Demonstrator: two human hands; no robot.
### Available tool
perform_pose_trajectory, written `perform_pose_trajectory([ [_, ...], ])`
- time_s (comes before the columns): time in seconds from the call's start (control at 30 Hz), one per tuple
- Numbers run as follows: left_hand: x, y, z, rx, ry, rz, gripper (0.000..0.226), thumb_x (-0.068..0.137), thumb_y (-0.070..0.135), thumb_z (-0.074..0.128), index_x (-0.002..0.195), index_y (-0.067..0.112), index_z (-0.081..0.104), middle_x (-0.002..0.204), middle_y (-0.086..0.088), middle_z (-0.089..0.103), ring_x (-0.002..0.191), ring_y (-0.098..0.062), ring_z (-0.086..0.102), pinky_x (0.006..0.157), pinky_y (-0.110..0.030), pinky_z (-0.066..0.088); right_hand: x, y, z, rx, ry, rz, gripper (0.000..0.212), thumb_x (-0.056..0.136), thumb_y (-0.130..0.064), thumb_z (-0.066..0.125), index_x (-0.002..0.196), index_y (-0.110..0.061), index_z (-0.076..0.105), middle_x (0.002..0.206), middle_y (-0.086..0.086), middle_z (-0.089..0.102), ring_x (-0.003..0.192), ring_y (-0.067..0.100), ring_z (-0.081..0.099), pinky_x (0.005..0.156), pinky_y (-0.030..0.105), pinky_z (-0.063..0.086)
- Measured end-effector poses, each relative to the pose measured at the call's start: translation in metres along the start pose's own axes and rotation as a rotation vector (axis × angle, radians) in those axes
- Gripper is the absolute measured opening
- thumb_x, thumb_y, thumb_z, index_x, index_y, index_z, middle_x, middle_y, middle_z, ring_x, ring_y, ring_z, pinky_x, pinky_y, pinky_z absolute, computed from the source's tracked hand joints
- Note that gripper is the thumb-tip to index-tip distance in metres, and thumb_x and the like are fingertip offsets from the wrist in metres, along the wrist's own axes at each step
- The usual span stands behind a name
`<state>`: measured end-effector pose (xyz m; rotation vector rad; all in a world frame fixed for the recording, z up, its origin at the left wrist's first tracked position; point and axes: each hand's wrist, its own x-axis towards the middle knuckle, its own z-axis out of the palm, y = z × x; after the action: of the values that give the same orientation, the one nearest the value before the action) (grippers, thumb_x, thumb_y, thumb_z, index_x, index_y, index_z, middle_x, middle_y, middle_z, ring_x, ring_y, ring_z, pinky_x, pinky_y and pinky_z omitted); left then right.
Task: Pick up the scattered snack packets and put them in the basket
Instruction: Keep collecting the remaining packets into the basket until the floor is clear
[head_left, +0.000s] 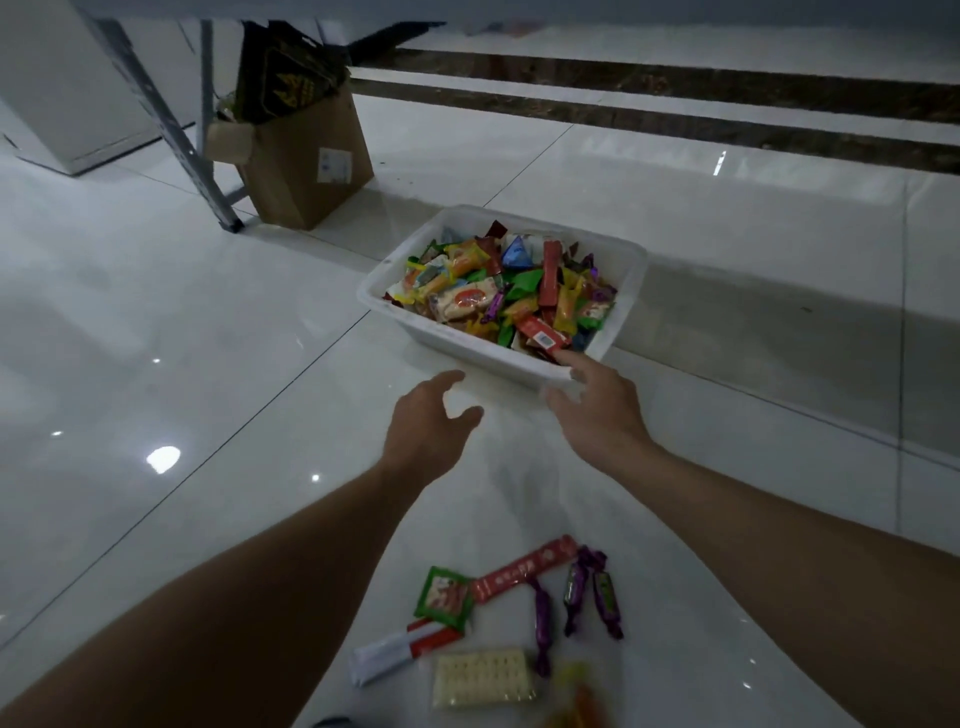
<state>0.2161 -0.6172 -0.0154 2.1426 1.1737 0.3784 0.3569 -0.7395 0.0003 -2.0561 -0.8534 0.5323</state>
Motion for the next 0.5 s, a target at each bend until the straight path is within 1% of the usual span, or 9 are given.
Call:
perform_pose_trajectory([
  [0.07,-0.011,-0.008,0.004,0.004,-0.010,-0.024,0.053,0.085,0.033,0.069,0.134,0.024,0.052,0.135,-0.003,0.055,0.118,-0.020,0.055,0.098,-0.039,0.048,-0.012,0.013,0.000,-0.049,-0.081,0.006,0.051,0.093,-0.025,0.059,0.142,-0.022,0.045,0.142,0.005,0.048,0.126,0.020,0.048,0.099,0.024,0.039],
  [0.1,-0.016,-0.011,0.008,0.006,-0.016,-0.034,0.053,0.085,0.033,0.069,0.134,0.024,0.052,0.136,-0.003,0.055,0.118,-0.020,0.055,0.098,-0.039,0.048,-0.017,0.019,-0.002,-0.084,-0.111,0.009,0.052,0.093,-0.026,0.059,0.142,-0.021,0.044,0.142,0.005,0.047,0.128,0.021,0.047,0.102,0.028,0.038],
  [0.2,-0.029,-0.016,0.022,0.008,-0.046,-0.040,0.053,0.085,0.032,0.070,0.134,0.023,0.052,0.135,-0.004,0.056,0.119,-0.020,0.054,0.099,-0.040,0.047,-0.027,0.043,-0.008,-0.184,-0.174,0.040,0.054,0.091,-0.031,0.062,0.142,-0.020,0.045,0.141,0.005,0.049,0.128,0.020,0.046,0.105,0.031,0.039],
  [0.27,-0.036,-0.017,0.033,0.013,-0.079,-0.038,0.054,0.085,0.032,0.070,0.135,0.023,0.052,0.135,-0.005,0.055,0.120,-0.021,0.053,0.101,-0.039,0.045,-0.034,0.060,-0.011,-0.263,-0.229,0.083,0.060,0.087,-0.037,0.066,0.140,-0.021,0.045,0.140,0.005,0.049,0.126,0.020,0.048,0.103,0.035,0.042],
  [0.37,-0.043,-0.018,0.048,0.022,-0.113,-0.047,0.054,0.085,0.032,0.069,0.135,0.023,0.051,0.135,-0.005,0.055,0.119,-0.021,0.054,0.100,-0.035,0.045,-0.048,0.082,-0.008,-0.436,-0.323,0.165,0.075,0.075,-0.052,0.073,0.138,-0.021,0.044,0.136,0.006,0.049,0.121,0.023,0.049,0.098,0.037,0.045],
  [0.43,-0.049,-0.018,0.057,0.028,-0.134,-0.055,0.054,0.086,0.032,0.069,0.136,0.023,0.051,0.135,-0.004,0.055,0.117,-0.020,0.054,0.099,-0.031,0.044,-0.059,0.090,-0.002,-0.502,-0.378,0.209,0.085,0.065,-0.062,0.075,0.132,-0.021,0.045,0.129,0.007,0.048,0.117,0.025,0.049,0.092,0.036,0.046],
  [0.5,-0.055,-0.019,0.063,0.034,-0.155,-0.061,0.054,0.086,0.032,0.068,0.136,0.024,0.050,0.136,-0.004,0.054,0.119,-0.020,0.054,0.100,-0.033,0.044,-0.067,0.093,0.007,-0.519,-0.434,0.235,0.094,0.055,-0.070,0.077,0.126,-0.020,0.043,0.122,0.007,0.048,0.110,0.026,0.051,0.085,0.035,0.048],
])
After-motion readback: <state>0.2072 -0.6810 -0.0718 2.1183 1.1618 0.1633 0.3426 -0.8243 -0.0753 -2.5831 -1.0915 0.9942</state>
